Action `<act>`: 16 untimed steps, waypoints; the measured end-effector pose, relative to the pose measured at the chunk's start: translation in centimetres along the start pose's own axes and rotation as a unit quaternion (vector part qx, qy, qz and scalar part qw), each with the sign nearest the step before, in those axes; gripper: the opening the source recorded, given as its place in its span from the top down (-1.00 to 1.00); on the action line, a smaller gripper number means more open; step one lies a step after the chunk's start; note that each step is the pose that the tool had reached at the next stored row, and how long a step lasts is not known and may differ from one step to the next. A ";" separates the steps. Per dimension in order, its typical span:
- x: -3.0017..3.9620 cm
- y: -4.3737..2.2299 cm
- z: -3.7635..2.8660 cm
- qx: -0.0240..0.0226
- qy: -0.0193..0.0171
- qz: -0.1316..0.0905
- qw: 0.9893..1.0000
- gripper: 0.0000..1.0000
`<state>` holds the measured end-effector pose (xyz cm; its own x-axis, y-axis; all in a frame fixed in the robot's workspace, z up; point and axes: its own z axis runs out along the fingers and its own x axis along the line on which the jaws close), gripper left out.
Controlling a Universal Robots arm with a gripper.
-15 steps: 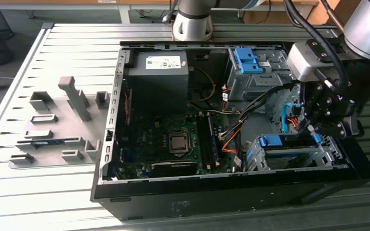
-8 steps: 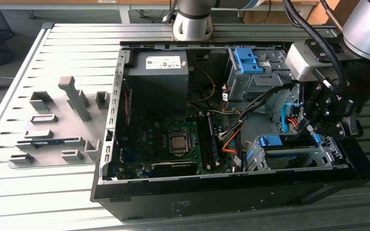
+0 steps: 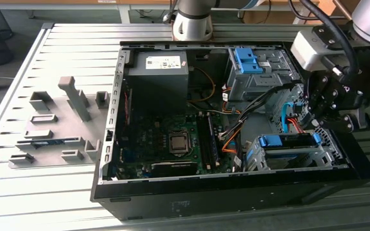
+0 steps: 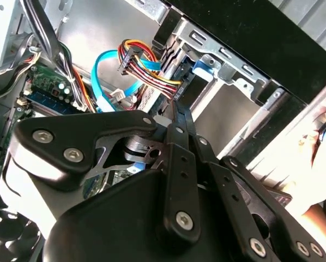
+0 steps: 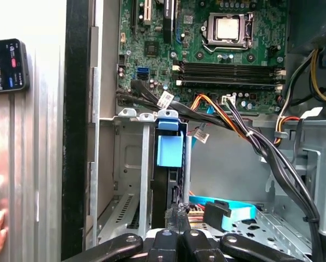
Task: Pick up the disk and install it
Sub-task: 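Insert the second disk wire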
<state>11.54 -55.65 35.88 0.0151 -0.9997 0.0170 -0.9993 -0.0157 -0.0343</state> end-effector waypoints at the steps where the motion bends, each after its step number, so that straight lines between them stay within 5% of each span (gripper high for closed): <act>1: 0.00 0.00 -0.13 0.000 0.000 0.000 1.000 0.79; 11: -0.02 1.96 -0.57 0.002 -0.001 0.000 1.000 0.79; 12: -0.02 1.95 -0.89 0.002 -0.001 0.000 1.000 0.79; 13: 0.01 1.89 -2.77 0.002 -0.001 0.000 1.000 0.79; 16: -0.06 1.87 -3.40 0.002 -0.001 0.001 1.000 0.79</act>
<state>9.55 -55.56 39.21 0.0135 -0.9998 0.0155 -0.9992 -0.0141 -0.0379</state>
